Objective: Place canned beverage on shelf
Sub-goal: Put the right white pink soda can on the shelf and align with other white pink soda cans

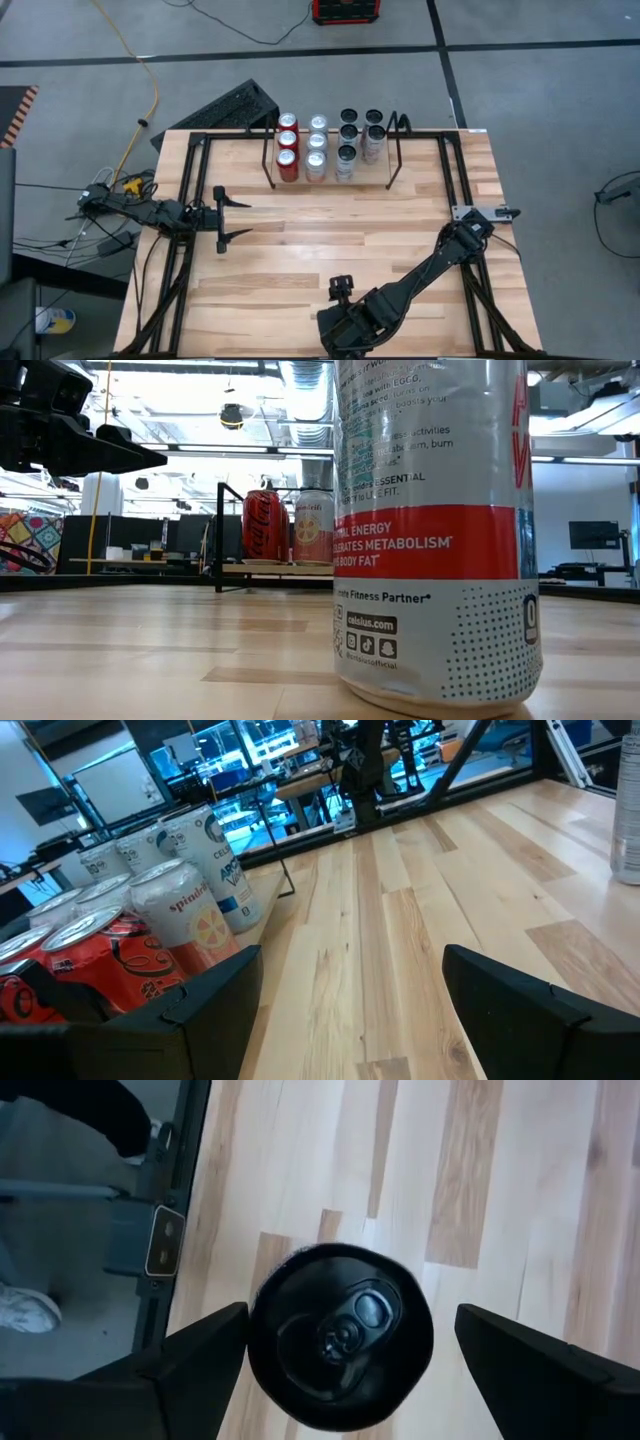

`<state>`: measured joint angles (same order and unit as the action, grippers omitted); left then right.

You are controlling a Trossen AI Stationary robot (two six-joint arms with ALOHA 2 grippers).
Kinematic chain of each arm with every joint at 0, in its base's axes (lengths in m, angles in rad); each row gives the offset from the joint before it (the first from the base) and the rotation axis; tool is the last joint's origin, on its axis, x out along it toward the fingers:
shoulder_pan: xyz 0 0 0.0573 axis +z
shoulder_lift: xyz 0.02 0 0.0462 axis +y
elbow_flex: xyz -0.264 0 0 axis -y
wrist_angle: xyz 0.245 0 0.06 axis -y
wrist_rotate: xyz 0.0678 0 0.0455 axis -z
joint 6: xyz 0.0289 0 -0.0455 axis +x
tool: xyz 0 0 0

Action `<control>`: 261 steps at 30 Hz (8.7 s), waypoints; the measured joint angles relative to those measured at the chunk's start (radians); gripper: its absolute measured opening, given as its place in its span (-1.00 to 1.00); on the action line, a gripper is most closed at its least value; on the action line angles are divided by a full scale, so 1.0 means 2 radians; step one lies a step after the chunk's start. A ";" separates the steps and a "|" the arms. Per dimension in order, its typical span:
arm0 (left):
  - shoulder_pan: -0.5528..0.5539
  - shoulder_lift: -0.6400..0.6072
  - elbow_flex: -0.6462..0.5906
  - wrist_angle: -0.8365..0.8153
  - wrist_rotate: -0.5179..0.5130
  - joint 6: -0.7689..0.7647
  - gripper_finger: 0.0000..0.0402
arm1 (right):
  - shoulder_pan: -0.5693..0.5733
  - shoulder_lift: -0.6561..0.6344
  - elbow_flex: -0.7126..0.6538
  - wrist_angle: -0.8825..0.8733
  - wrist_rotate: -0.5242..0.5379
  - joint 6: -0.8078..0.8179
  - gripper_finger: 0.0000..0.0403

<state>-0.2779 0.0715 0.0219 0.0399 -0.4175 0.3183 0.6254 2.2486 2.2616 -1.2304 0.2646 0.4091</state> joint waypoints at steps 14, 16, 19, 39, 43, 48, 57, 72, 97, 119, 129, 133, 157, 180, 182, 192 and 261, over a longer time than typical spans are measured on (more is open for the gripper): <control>0.000 0.000 0.000 0.000 0.000 0.000 0.48 | -0.011 0.000 -0.002 0.003 -0.027 0.018 0.63; 0.000 0.000 0.000 0.000 0.000 0.000 0.48 | -0.013 0.000 -0.002 0.003 -0.027 0.018 0.50; 0.000 0.000 0.000 0.000 0.000 0.000 0.48 | -0.013 0.000 -0.002 0.003 -0.027 0.015 0.36; 0.000 0.000 0.000 0.000 0.000 0.000 0.48 | -0.105 -0.174 -0.052 -0.167 0.090 0.209 0.36; 0.000 0.000 0.000 0.000 0.000 0.000 0.48 | -0.145 -0.206 -0.139 -0.171 0.109 0.267 0.36; 0.000 0.000 0.000 0.000 0.000 0.000 0.48 | -0.202 -0.262 -0.251 -0.166 0.075 0.283 0.36; 0.000 0.000 0.000 0.000 0.000 0.000 0.48 | -0.273 -0.323 -0.370 -0.066 0.061 0.268 0.37; 0.000 0.000 0.000 0.000 0.000 0.000 0.48 | -0.383 -0.364 -0.394 0.000 0.061 0.226 0.43; 0.000 0.000 0.000 0.000 0.000 0.000 0.48 | -0.467 -0.354 -0.394 0.035 0.055 0.155 0.44; 0.000 0.000 0.000 0.000 0.000 0.000 0.48 | -0.478 -0.353 -0.394 0.059 0.054 0.135 0.44; 0.000 0.000 0.000 0.000 0.000 0.000 0.48 | -0.478 -0.353 -0.394 0.061 0.054 0.117 0.44; 0.000 0.000 0.000 0.000 0.000 0.000 0.48 | -0.478 -0.353 -0.394 0.063 0.055 0.107 0.44; 0.000 0.000 0.000 0.000 0.000 0.000 0.48 | -0.478 -0.330 -0.392 0.070 0.055 0.095 0.54; 0.000 0.000 0.000 0.000 0.000 0.000 0.48 | -0.478 -0.332 -0.379 0.047 0.061 0.093 0.71; 0.000 0.000 0.000 0.000 0.000 0.000 0.48 | -0.478 -0.332 -0.371 0.045 0.071 0.093 0.71; 0.000 0.000 0.000 0.000 0.000 0.000 0.48 | -0.471 -0.332 -0.350 0.034 0.079 0.096 0.71; 0.000 0.000 0.000 0.000 0.000 0.000 0.48 | -0.409 -0.305 -0.415 0.081 0.130 0.096 -0.91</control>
<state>-0.2780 0.0716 0.0223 0.0399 -0.4178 0.3180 -0.1917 1.6382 1.4315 -1.0687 0.5247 0.6010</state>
